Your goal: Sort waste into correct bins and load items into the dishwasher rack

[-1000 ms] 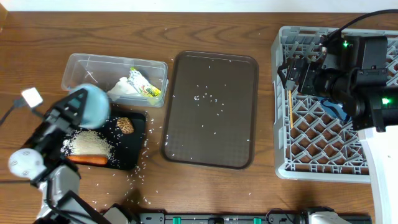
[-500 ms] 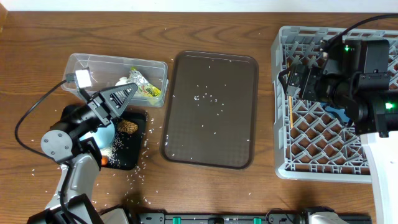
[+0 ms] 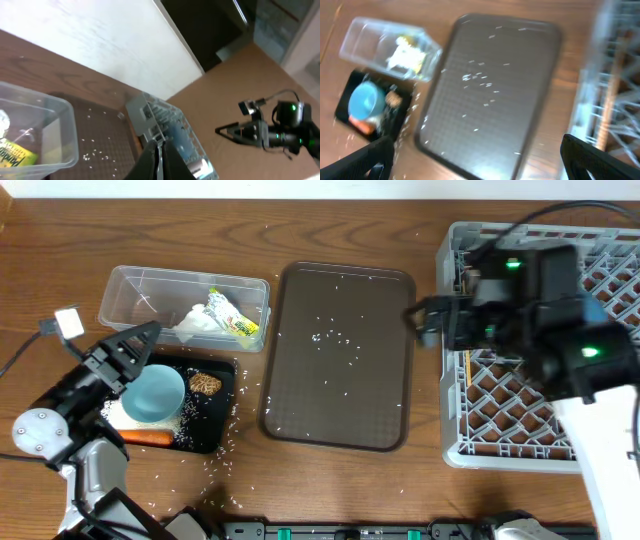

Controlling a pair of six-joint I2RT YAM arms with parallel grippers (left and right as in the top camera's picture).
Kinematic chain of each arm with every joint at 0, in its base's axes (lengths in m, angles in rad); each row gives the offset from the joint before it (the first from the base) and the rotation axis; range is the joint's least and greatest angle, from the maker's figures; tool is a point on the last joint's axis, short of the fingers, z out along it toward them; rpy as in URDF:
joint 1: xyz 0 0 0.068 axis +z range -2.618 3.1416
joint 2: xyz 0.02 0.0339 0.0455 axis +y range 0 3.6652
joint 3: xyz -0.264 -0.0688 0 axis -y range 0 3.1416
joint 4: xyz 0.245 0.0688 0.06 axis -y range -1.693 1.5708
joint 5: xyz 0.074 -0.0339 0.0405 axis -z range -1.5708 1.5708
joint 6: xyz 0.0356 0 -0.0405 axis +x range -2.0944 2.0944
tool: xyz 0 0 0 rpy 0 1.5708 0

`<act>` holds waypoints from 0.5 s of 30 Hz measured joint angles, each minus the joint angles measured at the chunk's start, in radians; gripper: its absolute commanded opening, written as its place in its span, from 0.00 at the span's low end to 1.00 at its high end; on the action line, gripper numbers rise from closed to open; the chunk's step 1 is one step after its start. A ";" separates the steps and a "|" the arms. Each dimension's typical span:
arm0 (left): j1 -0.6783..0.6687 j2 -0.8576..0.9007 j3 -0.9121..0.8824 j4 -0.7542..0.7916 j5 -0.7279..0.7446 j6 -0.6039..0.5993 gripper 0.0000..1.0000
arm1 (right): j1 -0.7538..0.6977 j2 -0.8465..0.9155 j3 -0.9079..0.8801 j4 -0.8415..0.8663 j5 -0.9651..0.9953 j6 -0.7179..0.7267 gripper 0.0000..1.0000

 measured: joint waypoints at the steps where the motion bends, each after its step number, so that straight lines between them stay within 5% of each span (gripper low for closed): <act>1: 0.001 0.000 0.000 0.000 -0.006 -0.006 0.06 | 0.023 0.009 0.000 0.005 0.003 -0.001 0.99; 15: 0.000 -0.003 0.111 -0.229 -0.368 -0.164 0.06 | 0.100 0.086 0.000 -0.002 0.047 0.022 0.99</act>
